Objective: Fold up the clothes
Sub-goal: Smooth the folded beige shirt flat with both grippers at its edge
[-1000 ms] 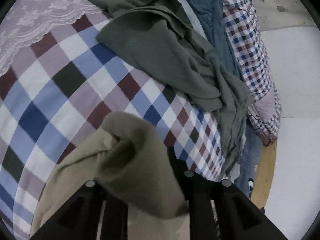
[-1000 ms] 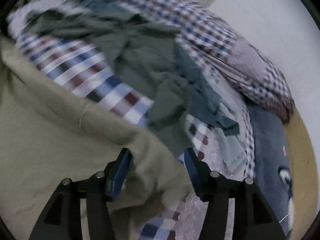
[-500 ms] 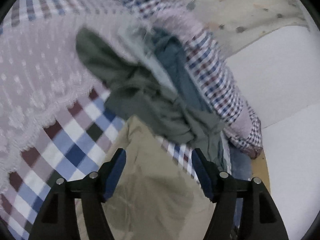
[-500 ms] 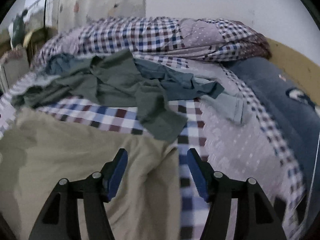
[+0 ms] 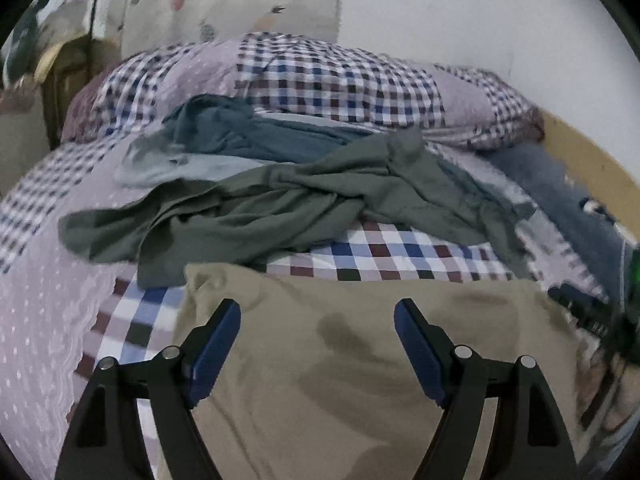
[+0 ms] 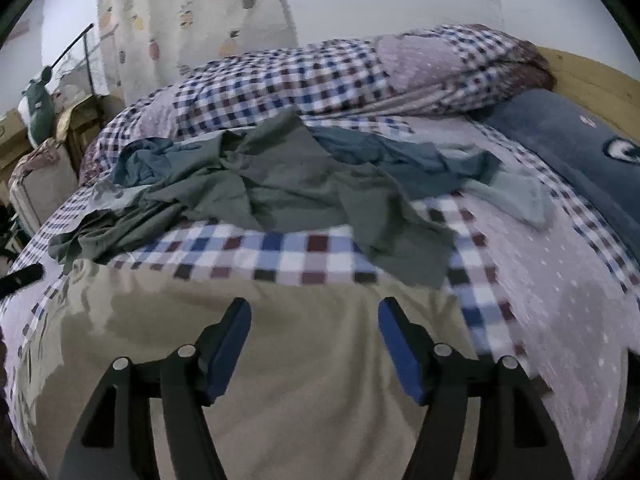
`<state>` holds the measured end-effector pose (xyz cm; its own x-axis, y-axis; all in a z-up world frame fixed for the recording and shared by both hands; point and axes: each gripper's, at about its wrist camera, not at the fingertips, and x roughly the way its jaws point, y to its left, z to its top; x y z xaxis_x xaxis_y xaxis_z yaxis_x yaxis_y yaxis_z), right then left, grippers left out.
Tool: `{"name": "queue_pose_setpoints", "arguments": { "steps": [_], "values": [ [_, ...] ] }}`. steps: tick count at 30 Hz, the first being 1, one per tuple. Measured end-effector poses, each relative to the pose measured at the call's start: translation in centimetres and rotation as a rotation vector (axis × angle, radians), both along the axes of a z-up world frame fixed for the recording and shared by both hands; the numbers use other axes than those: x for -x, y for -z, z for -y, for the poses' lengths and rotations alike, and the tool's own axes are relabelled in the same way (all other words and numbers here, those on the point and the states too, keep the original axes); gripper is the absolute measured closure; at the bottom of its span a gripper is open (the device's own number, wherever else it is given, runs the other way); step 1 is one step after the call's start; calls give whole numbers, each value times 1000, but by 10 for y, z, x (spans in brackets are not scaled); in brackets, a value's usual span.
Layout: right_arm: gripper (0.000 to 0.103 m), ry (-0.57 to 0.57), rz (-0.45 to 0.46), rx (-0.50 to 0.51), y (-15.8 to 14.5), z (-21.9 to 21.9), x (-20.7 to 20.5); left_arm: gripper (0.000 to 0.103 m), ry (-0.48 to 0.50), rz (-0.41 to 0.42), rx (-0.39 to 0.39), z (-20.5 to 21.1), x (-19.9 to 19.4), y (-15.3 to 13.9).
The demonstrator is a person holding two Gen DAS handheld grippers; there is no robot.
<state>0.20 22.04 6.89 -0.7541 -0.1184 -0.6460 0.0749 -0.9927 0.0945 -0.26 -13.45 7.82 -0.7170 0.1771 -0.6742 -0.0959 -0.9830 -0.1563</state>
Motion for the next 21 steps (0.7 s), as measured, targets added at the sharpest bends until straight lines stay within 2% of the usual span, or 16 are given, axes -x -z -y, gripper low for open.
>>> {"name": "queue_pose_setpoints", "arguments": {
  "steps": [2,6,7,10,12,21],
  "values": [
    [22,-6,6,-5,5,6,11,20,-4,-9,30,-10,6,6],
    [21,-8,27,-15,21,16,34,20,-11,15,178,-32,24,33],
    [21,-9,46,-24,28,18,39,20,-12,26,215,-37,27,43],
    [20,-9,142,-41,54,15,51,20,-5,93,250,-38,35,71],
    [20,-2,186,-33,63,11,55,17,-10,93,232,-34,35,73],
    [16,4,177,-72,67,13,53,16,-11,92,214,-32,36,75]
  ]
}}
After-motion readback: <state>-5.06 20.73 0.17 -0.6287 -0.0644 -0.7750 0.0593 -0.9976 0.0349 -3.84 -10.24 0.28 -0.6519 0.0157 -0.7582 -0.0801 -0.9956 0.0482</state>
